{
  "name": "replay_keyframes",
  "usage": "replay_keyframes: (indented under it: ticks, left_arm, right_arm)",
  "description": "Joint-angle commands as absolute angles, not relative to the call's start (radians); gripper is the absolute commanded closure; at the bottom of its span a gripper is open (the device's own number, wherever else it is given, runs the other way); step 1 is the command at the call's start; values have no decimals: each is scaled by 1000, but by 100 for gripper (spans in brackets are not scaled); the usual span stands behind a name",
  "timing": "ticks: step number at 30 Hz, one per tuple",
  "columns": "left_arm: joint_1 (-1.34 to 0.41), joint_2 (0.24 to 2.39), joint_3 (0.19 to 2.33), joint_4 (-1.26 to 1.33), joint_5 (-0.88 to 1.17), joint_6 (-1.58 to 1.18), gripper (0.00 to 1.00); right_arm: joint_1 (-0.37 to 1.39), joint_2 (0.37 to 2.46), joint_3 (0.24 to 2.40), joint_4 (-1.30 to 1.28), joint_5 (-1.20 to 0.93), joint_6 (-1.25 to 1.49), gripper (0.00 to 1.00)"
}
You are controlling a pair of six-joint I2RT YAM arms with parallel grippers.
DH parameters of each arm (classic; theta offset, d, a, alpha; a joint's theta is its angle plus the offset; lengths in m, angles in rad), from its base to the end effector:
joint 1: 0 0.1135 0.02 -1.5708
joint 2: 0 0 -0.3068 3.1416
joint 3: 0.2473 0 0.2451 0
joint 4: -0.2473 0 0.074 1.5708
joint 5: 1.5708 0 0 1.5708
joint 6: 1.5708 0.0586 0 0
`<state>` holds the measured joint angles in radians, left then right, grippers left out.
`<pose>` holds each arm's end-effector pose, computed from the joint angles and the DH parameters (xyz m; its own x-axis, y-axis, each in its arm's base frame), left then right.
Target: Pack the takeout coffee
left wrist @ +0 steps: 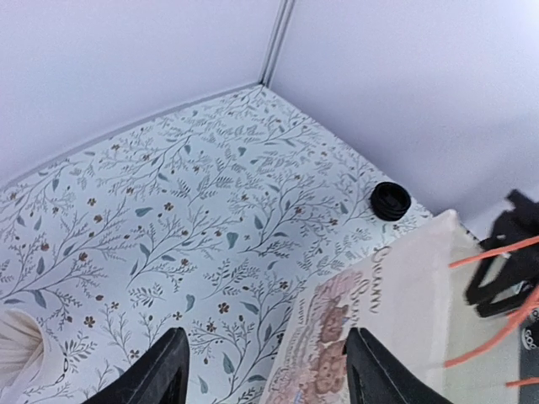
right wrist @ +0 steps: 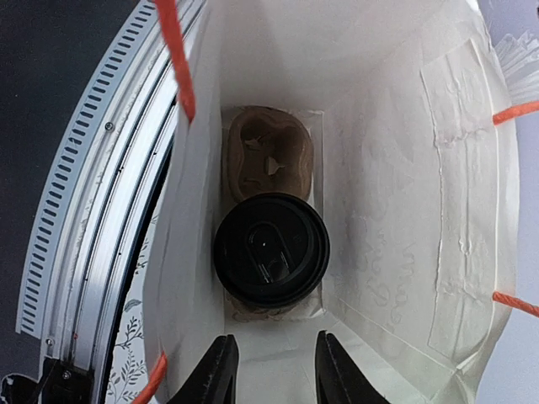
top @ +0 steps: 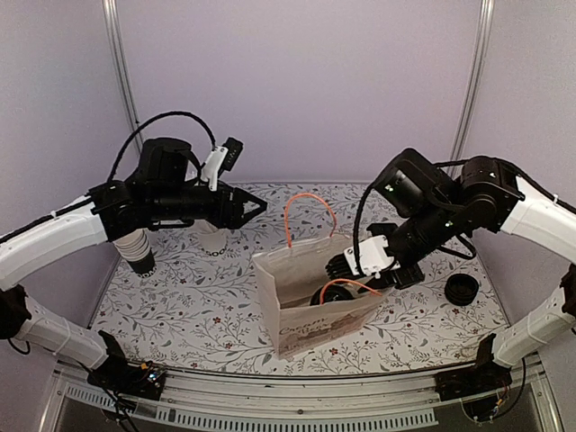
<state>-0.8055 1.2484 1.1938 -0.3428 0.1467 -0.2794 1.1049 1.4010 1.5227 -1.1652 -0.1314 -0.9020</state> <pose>0.1913 -0.2115 0.4004 -0.4802 0.1061 -0.8707 0.7016 0.6423 -0.3087 0.1114 0.2386 0.3901 0.4774 -0.7819 -0.4008 -0.8721 -0.3661 -0.3246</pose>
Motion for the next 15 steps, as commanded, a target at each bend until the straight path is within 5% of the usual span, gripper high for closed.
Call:
replay_keyframes:
  ticks: [1,15]
  left_arm:
    - [-775,1384,1097,-179,206,-308,35]
    - [-787,1729,1116,45,441,-375,38]
  right_arm:
    - [1137,1342,1479,-1184,-125,-962,64]
    - [1309,1268,1316,-1156,29,-1015,59]
